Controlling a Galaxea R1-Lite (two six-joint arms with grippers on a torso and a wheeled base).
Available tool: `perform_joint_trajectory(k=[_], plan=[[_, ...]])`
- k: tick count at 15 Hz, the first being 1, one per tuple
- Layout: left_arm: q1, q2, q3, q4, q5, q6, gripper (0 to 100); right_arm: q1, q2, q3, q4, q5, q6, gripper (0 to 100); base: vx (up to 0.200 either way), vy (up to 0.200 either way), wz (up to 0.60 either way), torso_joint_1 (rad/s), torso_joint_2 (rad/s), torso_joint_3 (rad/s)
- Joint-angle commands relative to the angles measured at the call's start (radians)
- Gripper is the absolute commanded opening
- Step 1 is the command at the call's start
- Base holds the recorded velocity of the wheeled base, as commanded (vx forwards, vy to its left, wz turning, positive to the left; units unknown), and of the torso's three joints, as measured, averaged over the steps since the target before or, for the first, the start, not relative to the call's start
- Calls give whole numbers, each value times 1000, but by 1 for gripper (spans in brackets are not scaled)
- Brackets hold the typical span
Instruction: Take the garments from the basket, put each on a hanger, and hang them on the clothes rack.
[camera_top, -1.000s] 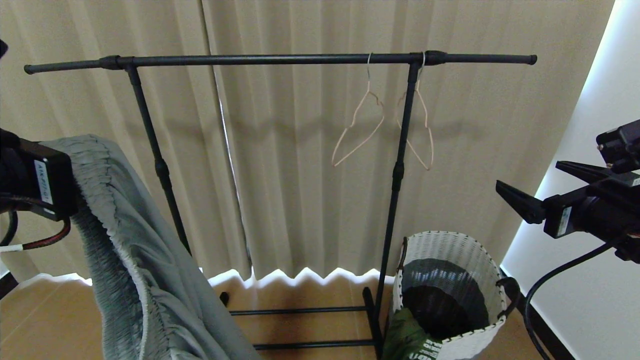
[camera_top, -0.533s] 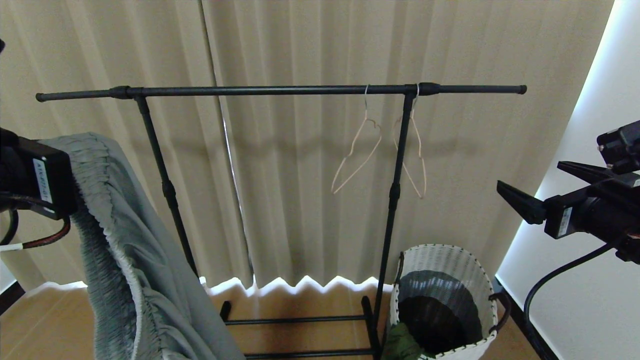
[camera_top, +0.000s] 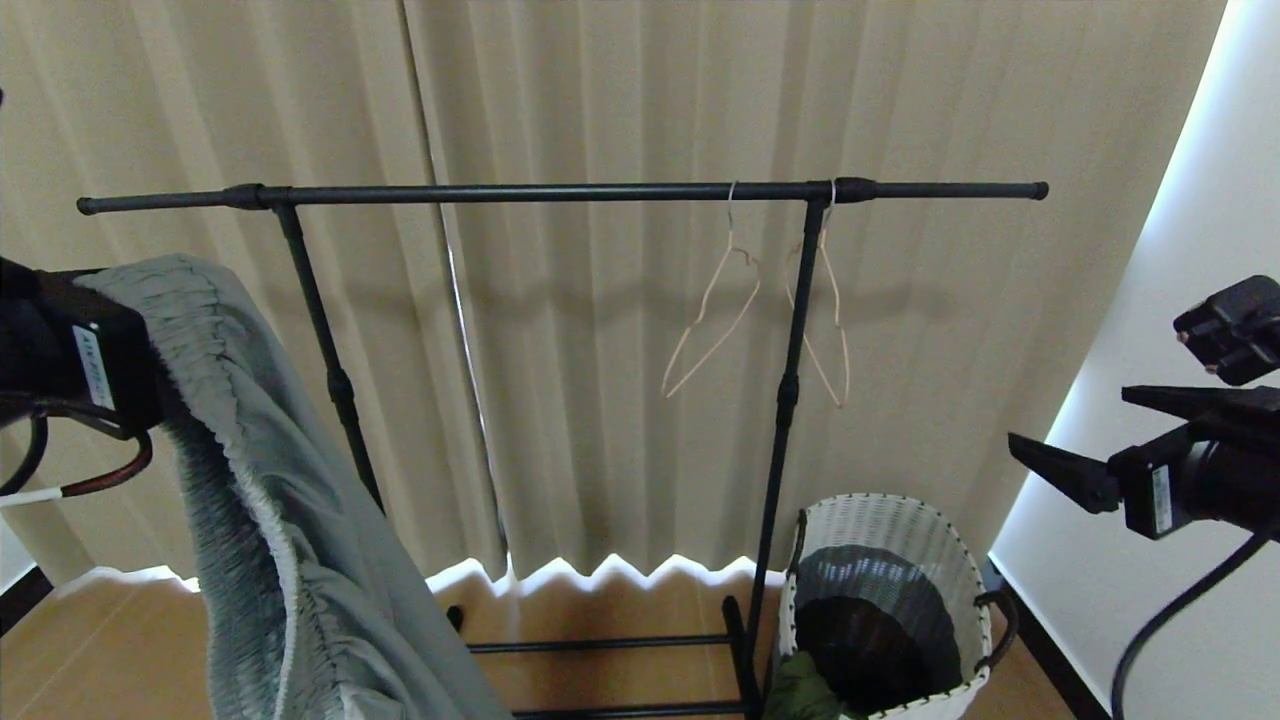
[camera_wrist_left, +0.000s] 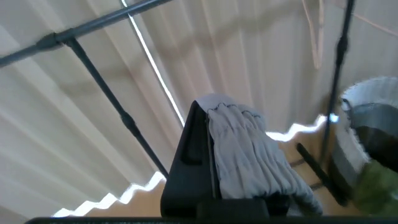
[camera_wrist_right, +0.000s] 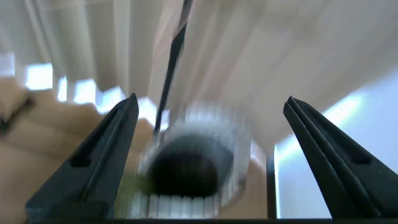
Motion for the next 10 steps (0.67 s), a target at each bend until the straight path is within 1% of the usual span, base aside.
perform_joint_trajectory(k=[1,3,6,10], plan=[[1,1,82,-66,0,23,0,1,-61,-103,169,-29,18,100,0,0,0,0,0,0],[1,9,114,-134,0,23,0,7,-61,-110,172,-31,36,100,0,0,0,0,0,0],[1,10,117,-141,2,20,0,8,-56,-146,178,-31,36,100,0,0,0,0,0,0],[0,13,113,-143,0,17,0,19,-48,-170,185,-35,36,100,200,0,0,0,-5,6]])
